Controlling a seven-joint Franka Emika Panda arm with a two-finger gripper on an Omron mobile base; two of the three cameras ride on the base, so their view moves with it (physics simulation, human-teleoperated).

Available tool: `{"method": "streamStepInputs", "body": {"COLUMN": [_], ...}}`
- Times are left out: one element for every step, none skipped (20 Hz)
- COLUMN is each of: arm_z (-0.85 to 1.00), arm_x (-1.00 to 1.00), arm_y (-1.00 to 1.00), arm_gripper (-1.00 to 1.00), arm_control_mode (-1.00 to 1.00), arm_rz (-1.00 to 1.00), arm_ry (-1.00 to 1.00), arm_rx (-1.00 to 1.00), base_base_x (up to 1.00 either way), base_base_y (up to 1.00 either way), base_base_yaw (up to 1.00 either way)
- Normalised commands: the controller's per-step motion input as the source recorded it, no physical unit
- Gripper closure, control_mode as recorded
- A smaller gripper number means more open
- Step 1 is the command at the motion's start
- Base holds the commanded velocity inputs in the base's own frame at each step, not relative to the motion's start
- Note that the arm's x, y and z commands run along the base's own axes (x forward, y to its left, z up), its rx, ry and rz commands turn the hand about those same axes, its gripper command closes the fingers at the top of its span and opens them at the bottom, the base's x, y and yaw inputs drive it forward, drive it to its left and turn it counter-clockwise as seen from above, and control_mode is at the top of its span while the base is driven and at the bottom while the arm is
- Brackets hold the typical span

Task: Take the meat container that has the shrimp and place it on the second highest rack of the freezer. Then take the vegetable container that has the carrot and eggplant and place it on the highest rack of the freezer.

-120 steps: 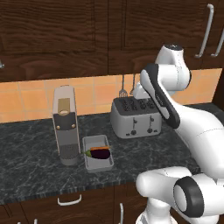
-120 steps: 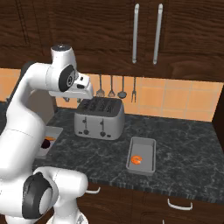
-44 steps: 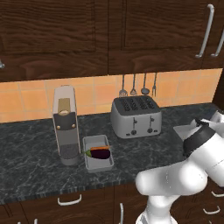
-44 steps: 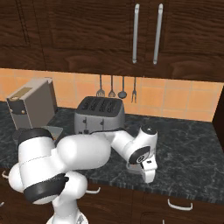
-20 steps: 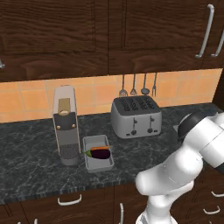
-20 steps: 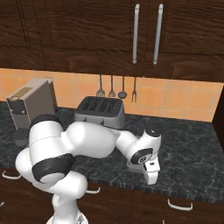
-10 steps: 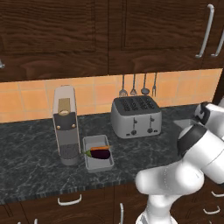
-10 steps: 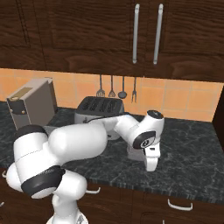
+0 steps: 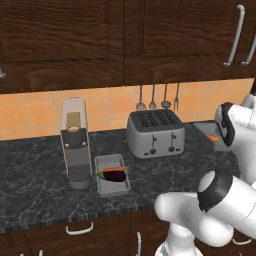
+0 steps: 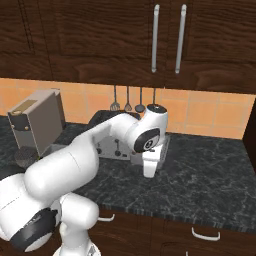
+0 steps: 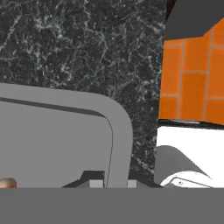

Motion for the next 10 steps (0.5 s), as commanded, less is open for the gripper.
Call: {"method": "streamStepInputs", "body": {"arm_z": [0.59, 0.6, 0.63, 0.65, 0.66, 0.64, 0.64, 0.6, 0.54, 0.5], "arm_x": [-0.07, -0.01, -0.05, -0.27, -0.31, -0.36, -0.42, -0.24, -0.11, -0.1], "arm_y": [0.89, 0.95, 0.9, 0.77, 0.82, 0.84, 0.8, 0.83, 0.84, 0.85], "arm_gripper": [1.0, 1.0, 1.0, 1.0, 1.0, 1.0, 1.0, 1.0, 1.0, 1.0], "arm_control_mode": [-1.0, -1.0, -1.0, -1.0, -1.0, -1.0, -1.0, -1.0, -1.0, -1.0], "arm_rz": [-0.23, -0.22, -0.21, -0.14, -0.09, -0.04, -0.01, 0.0, 0.0, 0.0], "arm_ry": [-0.01, 0.0, -0.01, 0.0, 0.0, 0.0, -0.01, 0.0, 0.0, 0.0], "arm_rx": [-0.03, -0.04, -0.02, 0.0, 0.0, 0.0, 0.0, 0.0, 0.0, 0.0], "base_base_x": [0.0, 0.0, 0.0, 0.0, 0.0, 0.0, 0.0, 0.0, 0.0, 0.0], "base_base_y": [0.0, 0.0, 0.0, 0.0, 0.0, 0.0, 0.0, 0.0, 0.0, 0.0], "base_base_yaw": [0.0, 0.0, 0.0, 0.0, 0.0, 0.0, 0.0, 0.0, 0.0, 0.0]}}
